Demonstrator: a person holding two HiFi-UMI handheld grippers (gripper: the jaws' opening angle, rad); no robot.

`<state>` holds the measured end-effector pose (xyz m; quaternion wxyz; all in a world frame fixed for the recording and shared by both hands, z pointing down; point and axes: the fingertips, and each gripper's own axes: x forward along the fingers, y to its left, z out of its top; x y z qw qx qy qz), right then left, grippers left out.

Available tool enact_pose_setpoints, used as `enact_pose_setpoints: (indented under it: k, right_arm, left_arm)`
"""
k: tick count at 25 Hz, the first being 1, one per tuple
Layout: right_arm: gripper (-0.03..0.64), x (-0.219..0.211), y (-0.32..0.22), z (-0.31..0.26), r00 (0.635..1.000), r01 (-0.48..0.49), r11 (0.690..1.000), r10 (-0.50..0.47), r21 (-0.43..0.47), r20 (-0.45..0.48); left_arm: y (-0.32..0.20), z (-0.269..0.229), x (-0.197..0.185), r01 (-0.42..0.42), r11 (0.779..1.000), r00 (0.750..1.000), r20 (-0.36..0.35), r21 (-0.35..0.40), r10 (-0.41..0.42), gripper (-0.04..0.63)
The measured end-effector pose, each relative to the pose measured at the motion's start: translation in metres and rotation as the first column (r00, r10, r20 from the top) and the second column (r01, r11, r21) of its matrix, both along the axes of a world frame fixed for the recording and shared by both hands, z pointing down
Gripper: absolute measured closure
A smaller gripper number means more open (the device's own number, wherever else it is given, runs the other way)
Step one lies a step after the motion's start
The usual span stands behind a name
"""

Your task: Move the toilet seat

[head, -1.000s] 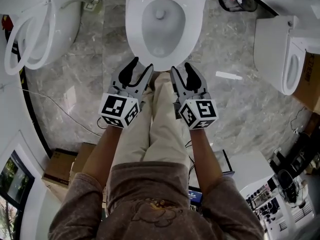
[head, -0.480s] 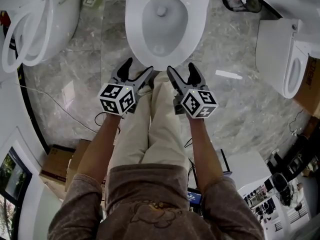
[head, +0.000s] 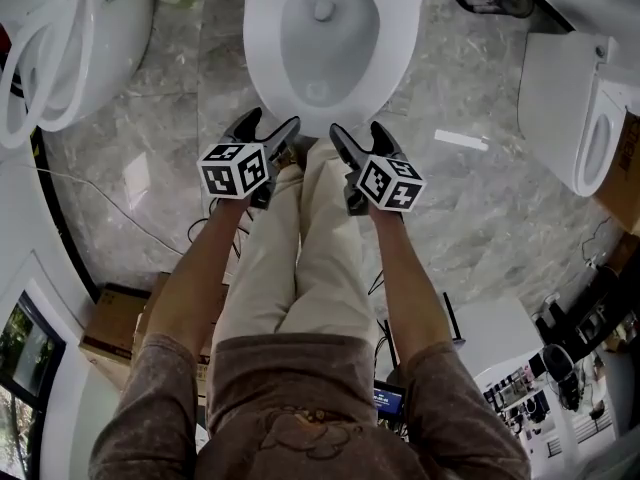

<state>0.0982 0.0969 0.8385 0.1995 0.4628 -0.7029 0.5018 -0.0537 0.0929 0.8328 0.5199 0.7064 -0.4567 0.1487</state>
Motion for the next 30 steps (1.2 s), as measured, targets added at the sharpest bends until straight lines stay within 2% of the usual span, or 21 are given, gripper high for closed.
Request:
enact_pose_setpoints:
  k: [6, 13, 16, 22, 24, 26, 30]
  right_arm:
    - [0.187, -0.002, 0.007, 0.034, 1.000, -0.008, 0.998, 0.008, -0.064, -0.004]
    - [0.187, -0.002, 0.004, 0.041, 0.998, -0.064, 0.994, 0.066, -0.085, 0.016]
    - [0.198, -0.001, 0.003, 0.043, 0.997, -0.080, 0.993, 0.082, -0.090, 0.010]
    - [0.240, 0.001, 0.002, 0.040, 0.989, -0.139, 0.985, 0.143, -0.099, 0.030]
    - [0.252, 0.002, 0.001, 0.039, 0.987, -0.151, 0.983, 0.155, -0.103, 0.038]
    - [0.264, 0.004, 0.002, 0.036, 0.989, -0.143, 0.985, 0.146, -0.093, 0.033]
    - [0.296, 0.008, 0.003, 0.022, 0.988, -0.150, 0.986, 0.152, -0.070, 0.037]
  left_arm:
    - [0.006, 0.039, -0.002, 0.043, 0.994, 0.999, 0.004, -0.104, -0.042, 0.230]
    - [-0.001, 0.049, 0.003, 0.066, 0.984, 0.997, -0.021, -0.163, -0.071, 0.230]
    - [-0.001, 0.051, 0.003, 0.070, 0.982, 0.997, -0.023, -0.177, -0.076, 0.238]
    - [-0.002, 0.048, -0.003, 0.178, 0.965, 0.981, -0.046, -0.195, -0.190, 0.296]
    - [-0.002, 0.049, -0.005, 0.182, 0.963, 0.980, -0.039, -0.199, -0.193, 0.301]
    - [-0.001, 0.046, -0.005, 0.178, 0.964, 0.982, -0.032, -0.198, -0.188, 0.333]
    - [0.000, 0.033, -0.007, 0.168, 0.971, 0.984, -0.028, -0.172, -0.175, 0.365]
